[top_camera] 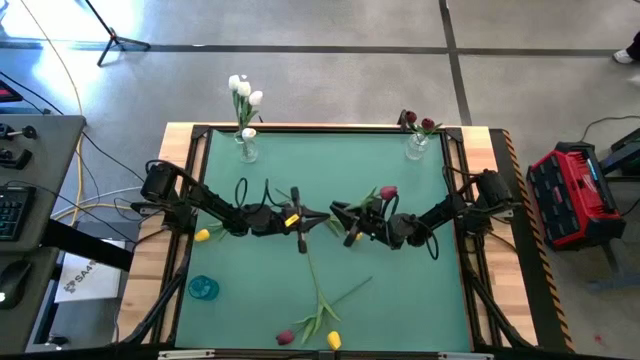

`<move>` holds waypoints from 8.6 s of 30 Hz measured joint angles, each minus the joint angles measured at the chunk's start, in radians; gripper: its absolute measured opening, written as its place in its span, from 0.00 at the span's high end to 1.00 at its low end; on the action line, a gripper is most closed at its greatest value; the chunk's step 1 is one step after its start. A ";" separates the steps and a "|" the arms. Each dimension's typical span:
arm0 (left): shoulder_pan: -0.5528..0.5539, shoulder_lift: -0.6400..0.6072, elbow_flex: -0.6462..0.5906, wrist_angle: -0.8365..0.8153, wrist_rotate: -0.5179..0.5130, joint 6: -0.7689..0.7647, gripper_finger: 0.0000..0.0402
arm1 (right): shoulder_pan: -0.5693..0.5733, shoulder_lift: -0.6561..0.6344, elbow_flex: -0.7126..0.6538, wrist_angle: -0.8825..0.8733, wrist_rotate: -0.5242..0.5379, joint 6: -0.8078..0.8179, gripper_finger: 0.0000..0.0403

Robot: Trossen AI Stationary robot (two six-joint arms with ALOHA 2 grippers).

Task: Sort flowers into vase by color
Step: Put the red flower into the right transparent vase

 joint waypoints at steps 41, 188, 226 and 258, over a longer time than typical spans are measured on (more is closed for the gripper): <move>0.045 0.000 0.000 -0.339 0.042 -0.262 0.70 | -0.015 -1.058 0.084 -1.904 0.083 0.307 1.00; 0.106 -0.001 0.000 -0.385 0.071 -0.349 0.70 | -1.049 -0.501 0.831 -2.601 -0.402 -0.480 0.58; 0.118 -0.013 -0.001 -0.537 0.088 -0.367 0.70 | -1.025 -0.607 0.807 -2.975 -0.444 -0.189 0.48; -0.022 -0.342 -0.010 -1.154 0.063 -0.337 0.70 | -0.232 -0.969 -0.166 -1.689 -0.684 0.138 0.48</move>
